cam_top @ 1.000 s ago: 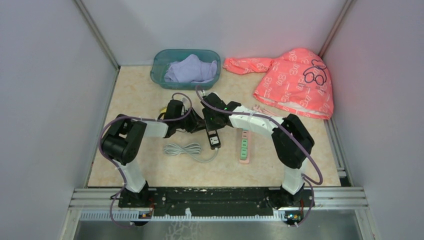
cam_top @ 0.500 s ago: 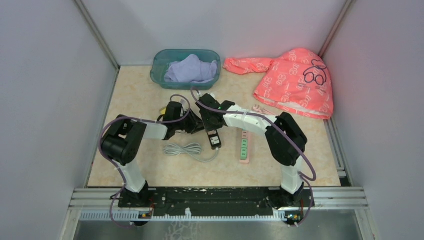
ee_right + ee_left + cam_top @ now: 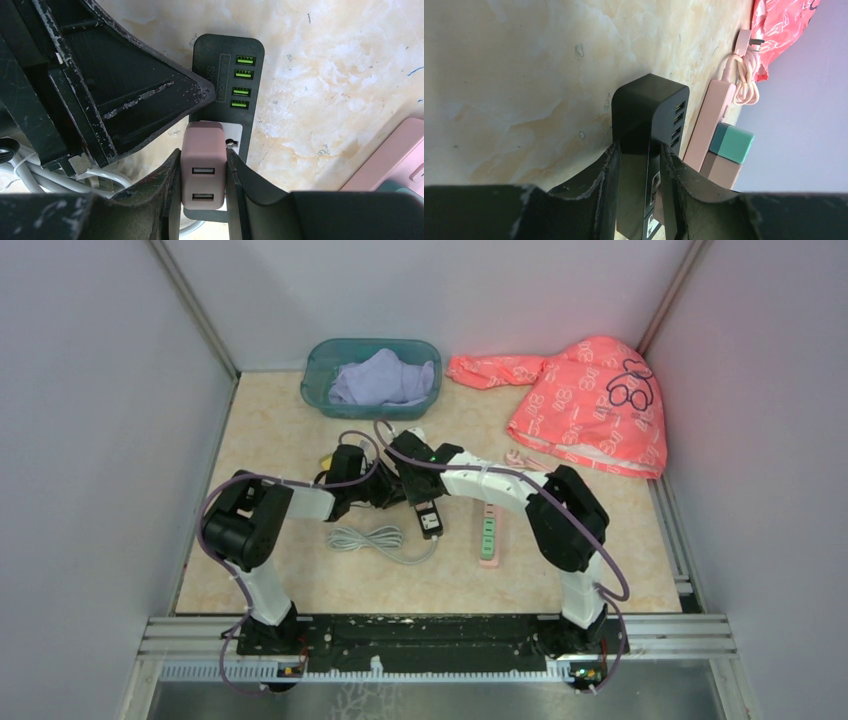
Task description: Insert the plug
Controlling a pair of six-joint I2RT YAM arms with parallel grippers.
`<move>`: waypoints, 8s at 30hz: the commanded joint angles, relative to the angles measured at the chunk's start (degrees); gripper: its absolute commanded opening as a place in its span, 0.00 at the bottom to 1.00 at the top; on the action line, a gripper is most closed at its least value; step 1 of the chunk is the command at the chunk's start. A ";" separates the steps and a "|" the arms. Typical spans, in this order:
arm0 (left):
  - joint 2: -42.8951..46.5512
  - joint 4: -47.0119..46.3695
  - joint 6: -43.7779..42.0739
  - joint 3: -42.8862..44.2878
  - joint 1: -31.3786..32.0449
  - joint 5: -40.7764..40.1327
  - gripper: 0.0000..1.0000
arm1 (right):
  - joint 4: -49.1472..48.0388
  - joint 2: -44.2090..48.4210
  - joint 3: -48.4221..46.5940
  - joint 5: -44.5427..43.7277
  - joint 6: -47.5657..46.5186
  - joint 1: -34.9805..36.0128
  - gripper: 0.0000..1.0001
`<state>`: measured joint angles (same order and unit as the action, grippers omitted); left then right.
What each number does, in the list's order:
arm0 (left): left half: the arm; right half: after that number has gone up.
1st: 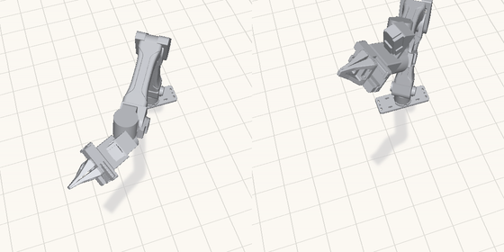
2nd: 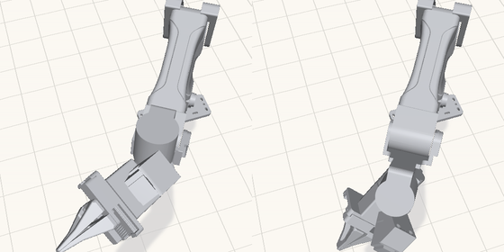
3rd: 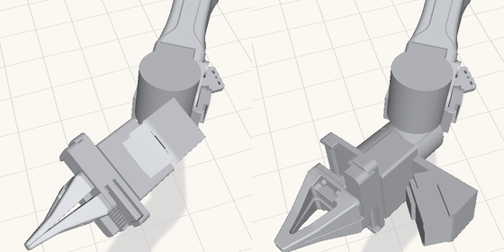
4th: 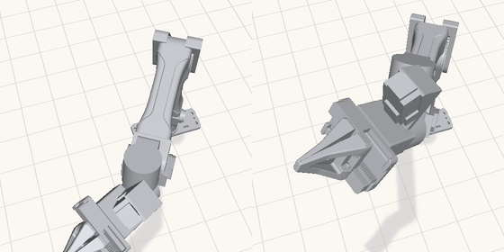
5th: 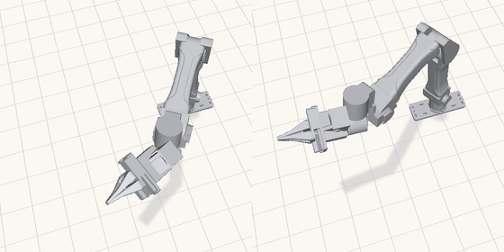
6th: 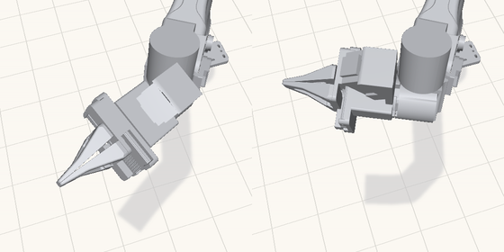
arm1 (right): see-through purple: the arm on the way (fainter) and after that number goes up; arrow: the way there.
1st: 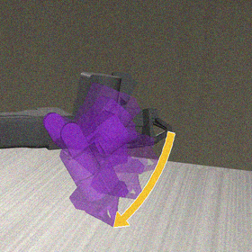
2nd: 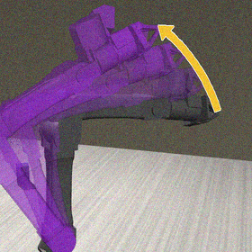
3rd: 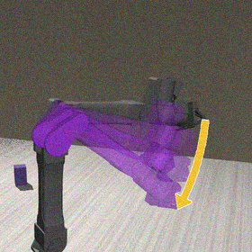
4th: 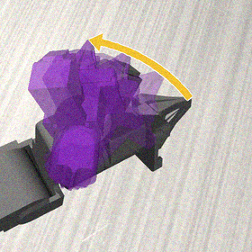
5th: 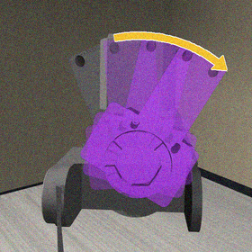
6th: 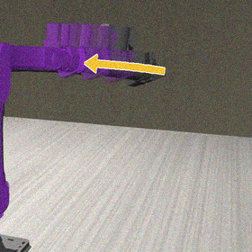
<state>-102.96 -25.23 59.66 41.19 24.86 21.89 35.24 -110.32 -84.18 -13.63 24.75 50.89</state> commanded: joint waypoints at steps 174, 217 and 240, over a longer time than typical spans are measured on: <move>35.37 19.38 31.40 0.91 8.39 -23.76 0.26 | -79.00 27.91 40.40 -11.33 -5.86 5.86 0.76; 36.75 18.14 32.40 -3.26 10.39 -26.53 0.63 | -77.60 29.45 43.09 -11.03 -7.70 6.94 0.00; 39.15 23.28 -3.28 -5.69 10.38 -24.66 0.84 | -19.10 33.16 23.02 -4.29 -1.73 7.00 0.00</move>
<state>-63.29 -1.34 64.49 36.21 35.05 -7.53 4.34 -77.32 -54.37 -19.25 21.21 57.65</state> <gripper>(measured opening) 0.836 0.317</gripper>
